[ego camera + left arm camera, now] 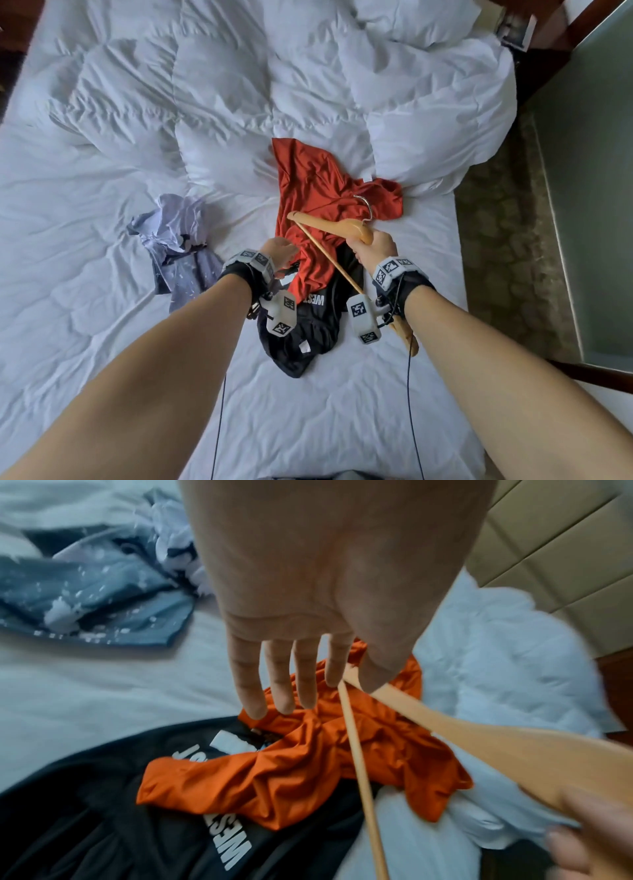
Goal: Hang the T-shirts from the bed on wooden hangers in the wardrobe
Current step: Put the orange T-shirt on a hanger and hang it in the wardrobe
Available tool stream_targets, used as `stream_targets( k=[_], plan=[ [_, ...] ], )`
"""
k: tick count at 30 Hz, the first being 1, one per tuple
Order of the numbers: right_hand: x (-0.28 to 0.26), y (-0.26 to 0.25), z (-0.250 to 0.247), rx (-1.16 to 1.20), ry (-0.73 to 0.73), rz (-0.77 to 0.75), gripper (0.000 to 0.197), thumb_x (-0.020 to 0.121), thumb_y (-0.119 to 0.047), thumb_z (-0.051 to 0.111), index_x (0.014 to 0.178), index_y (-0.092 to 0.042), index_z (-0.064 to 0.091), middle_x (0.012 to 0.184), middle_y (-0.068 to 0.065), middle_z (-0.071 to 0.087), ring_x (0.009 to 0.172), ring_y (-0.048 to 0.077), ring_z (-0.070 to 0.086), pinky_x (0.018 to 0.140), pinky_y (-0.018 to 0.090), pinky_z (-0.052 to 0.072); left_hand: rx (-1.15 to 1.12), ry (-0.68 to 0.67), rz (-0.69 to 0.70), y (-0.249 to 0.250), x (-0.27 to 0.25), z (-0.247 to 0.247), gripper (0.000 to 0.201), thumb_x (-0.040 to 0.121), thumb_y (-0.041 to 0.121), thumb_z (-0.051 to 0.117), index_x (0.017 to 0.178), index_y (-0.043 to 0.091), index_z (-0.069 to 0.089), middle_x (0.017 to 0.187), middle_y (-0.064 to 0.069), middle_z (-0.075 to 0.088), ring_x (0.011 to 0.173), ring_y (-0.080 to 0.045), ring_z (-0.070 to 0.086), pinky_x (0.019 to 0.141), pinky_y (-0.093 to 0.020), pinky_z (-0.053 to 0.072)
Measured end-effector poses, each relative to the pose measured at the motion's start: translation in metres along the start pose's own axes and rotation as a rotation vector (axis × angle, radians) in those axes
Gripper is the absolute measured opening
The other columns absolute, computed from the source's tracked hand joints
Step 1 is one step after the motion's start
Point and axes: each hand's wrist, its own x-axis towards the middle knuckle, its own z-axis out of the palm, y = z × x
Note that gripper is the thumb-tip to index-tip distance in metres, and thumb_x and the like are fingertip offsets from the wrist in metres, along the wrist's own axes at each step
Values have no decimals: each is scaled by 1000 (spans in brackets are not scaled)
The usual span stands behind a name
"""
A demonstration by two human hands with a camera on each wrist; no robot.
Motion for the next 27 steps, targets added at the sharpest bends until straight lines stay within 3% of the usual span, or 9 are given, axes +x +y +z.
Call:
stream_targets(
  k=[4, 8, 11, 13, 15, 17, 20, 24, 27],
  plan=[
    [24, 13, 9, 14, -20, -14, 9, 86, -29, 67, 93, -24, 68, 85, 8, 72, 85, 28, 68, 77, 35, 54, -33, 47, -97, -16, 41, 19, 40, 97, 17, 53, 136, 10, 50, 117, -19, 61, 96, -30, 61, 79, -42, 56],
    [44, 20, 22, 16, -45, -13, 7, 88, -25, 66, 89, -19, 67, 86, 8, 72, 83, 26, 66, 68, 27, 45, 14, 53, -112, -28, 69, 35, 52, 99, 21, 50, 149, 17, 36, 125, -18, 57, 100, -29, 58, 93, -45, 54],
    [55, 24, 33, 6, -58, -14, 9, 87, -24, 65, 89, -15, 67, 86, 10, 72, 78, 24, 64, 60, 25, 45, 12, 54, -92, -33, 86, 45, 58, 97, 19, 52, 151, 23, 33, 113, -10, 58, 80, -18, 57, 76, -35, 56],
    [60, 25, 38, -10, -73, -17, 8, 86, -23, 64, 88, -16, 67, 85, 11, 72, 72, 21, 62, 58, 22, 44, 25, 44, -86, -35, 95, 48, 59, 94, 20, 57, 149, 25, 37, 114, -9, 59, 92, -23, 61, 81, -35, 57],
    [64, 27, 41, -23, -85, -15, 5, 85, -22, 64, 88, -18, 66, 85, 11, 72, 73, 22, 62, 61, 25, 45, 66, 21, -98, -38, 103, 51, 66, 90, 19, 61, 151, 25, 35, 131, -12, 55, 112, -30, 59, 92, -38, 55],
    [67, 29, 43, -35, -99, -15, 8, 85, -20, 64, 92, -17, 68, 85, 11, 72, 79, 26, 65, 69, 30, 49, 78, 27, -108, -39, 110, 53, 71, 89, 14, 64, 152, 22, 33, 130, -10, 53, 108, -30, 59, 89, -39, 56],
    [69, 31, 47, -59, -111, -12, 5, 83, -18, 65, 88, -21, 65, 84, 8, 71, 80, 27, 64, 73, 32, 51, 45, 40, -125, -37, 117, 52, 65, 86, 5, 67, 145, 11, 41, 117, -15, 60, 96, -32, 63, 88, -47, 57],
    [68, 32, 49, -36, -116, 7, 15, 82, -13, 66, 96, -17, 67, 83, 6, 69, 77, 22, 61, 60, 23, 44, 134, 27, -90, -37, 122, 49, 25, 86, 6, 67, 111, 5, 63, 103, -18, 67, 94, -35, 67, 89, -50, 57],
    [66, 32, 50, -7, -126, 34, 21, 80, -12, 66, 101, -19, 66, 91, 11, 72, 84, 27, 68, 73, 30, 53, 123, 45, -59, -40, 124, 49, 21, 92, 16, 61, 104, 1, 72, 89, -17, 69, 83, -33, 68, 85, -50, 58]
  ],
)
